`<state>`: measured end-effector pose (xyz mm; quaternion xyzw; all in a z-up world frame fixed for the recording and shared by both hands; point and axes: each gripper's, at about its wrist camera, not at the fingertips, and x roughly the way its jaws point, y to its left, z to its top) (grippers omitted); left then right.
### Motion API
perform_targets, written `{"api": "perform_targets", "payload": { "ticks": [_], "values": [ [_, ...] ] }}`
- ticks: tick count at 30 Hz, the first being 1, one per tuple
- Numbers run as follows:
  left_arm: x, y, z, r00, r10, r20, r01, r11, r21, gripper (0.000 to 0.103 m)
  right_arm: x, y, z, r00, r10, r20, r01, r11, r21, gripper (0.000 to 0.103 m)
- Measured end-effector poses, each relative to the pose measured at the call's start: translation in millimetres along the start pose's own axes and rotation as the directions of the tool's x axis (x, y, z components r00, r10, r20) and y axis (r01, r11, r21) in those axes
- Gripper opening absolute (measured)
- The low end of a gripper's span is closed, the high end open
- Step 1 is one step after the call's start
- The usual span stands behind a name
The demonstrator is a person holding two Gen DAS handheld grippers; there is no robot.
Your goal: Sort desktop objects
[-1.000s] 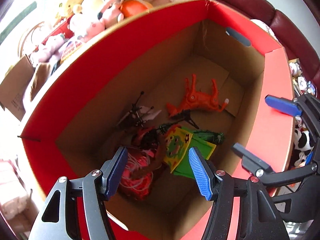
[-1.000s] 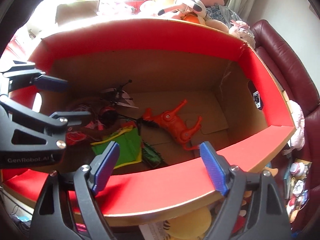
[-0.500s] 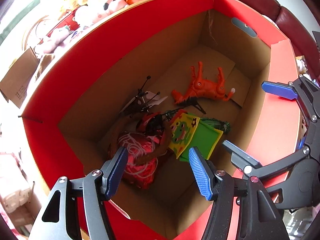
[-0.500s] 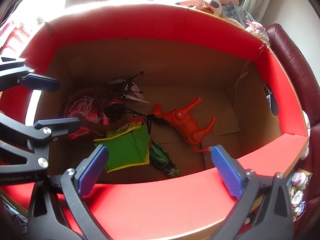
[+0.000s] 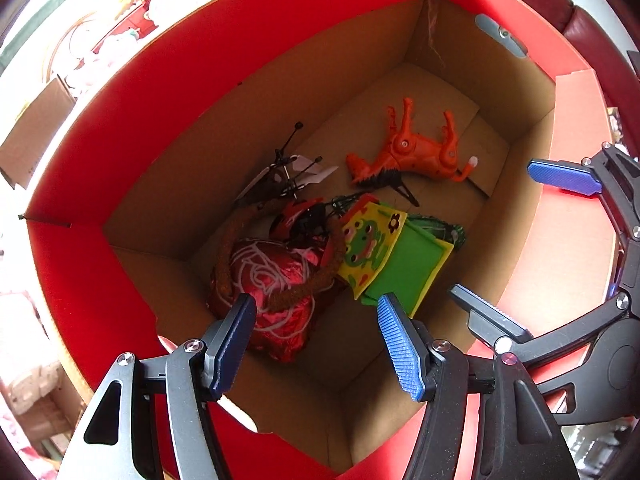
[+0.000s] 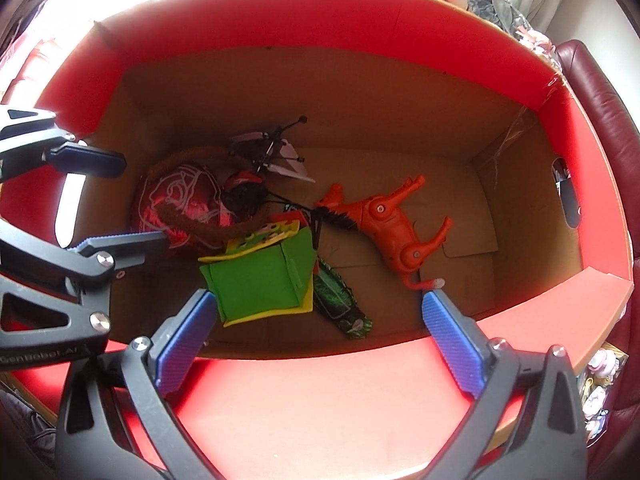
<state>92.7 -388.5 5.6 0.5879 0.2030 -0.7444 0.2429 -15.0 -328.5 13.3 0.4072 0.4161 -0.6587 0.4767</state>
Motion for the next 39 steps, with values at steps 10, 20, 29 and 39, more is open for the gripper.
{"api": "perform_targets", "payload": {
  "ticks": [10,20,29,39],
  "values": [
    [7.0,5.7,4.3,0.999,-0.022,-0.036,0.021,0.999,-0.025,0.064,0.8,-0.5,-0.7,1.000,-0.002,0.015,0.002,1.000,0.006,0.103],
    [12.9,8.6,5.4,0.996,-0.058,-0.070,0.054,0.997,-0.052,0.064,-0.8,-2.1,-1.0,1.000,-0.004,0.016,0.004,1.000,0.005,0.103],
    [13.4,8.7,4.9,0.996,-0.054,-0.071,0.050,0.997,-0.060,0.064,-0.5,-2.3,-2.0,1.000,-0.012,0.015,0.012,1.000,0.007,0.103],
    [19.4,11.5,15.2,0.994,-0.075,-0.073,0.072,0.996,-0.045,0.064,0.0,-2.2,-1.8,1.000,-0.015,0.008,0.015,1.000,0.005,0.103]
  ]
}}
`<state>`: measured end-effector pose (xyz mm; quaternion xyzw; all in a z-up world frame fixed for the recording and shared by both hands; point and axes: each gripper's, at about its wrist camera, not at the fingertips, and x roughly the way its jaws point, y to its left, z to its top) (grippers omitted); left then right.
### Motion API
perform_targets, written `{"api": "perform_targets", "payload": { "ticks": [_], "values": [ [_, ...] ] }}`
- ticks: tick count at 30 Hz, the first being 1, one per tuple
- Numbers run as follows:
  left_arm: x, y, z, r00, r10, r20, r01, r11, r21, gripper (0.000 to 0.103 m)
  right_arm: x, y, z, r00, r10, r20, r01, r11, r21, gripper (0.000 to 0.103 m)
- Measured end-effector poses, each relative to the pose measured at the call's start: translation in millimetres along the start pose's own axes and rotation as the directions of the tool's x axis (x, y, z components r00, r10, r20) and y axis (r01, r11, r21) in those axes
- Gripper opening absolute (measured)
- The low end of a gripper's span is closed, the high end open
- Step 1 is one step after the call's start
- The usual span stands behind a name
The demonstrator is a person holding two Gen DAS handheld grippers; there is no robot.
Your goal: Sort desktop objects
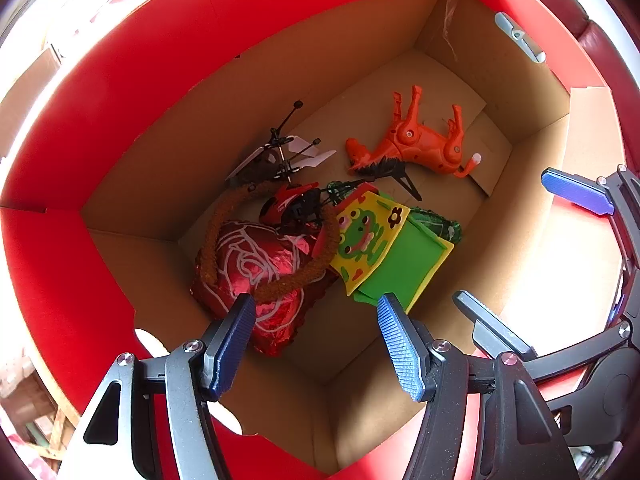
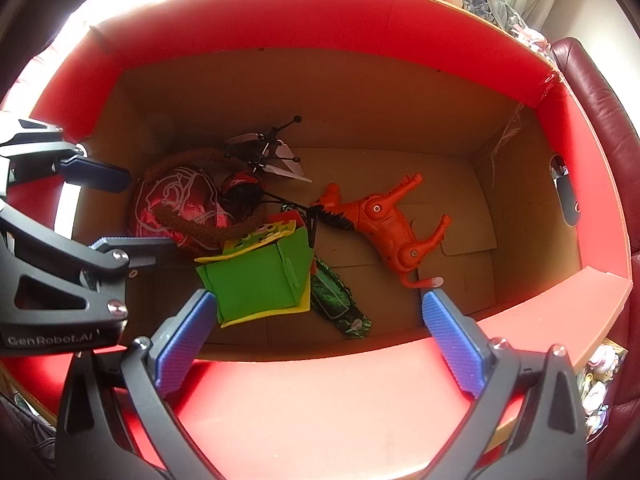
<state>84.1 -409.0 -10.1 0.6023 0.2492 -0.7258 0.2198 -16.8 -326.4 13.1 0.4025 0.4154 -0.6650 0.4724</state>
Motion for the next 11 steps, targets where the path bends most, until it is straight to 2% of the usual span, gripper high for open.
{"api": "perform_targets", "payload": {
  "ticks": [11],
  "values": [
    [4.8,5.0,8.5,1.000,-0.020,-0.022,0.020,1.000,0.009,0.064,-0.5,0.1,-1.6,1.000,0.002,0.007,-0.002,1.000,-0.006,0.103]
  ]
}}
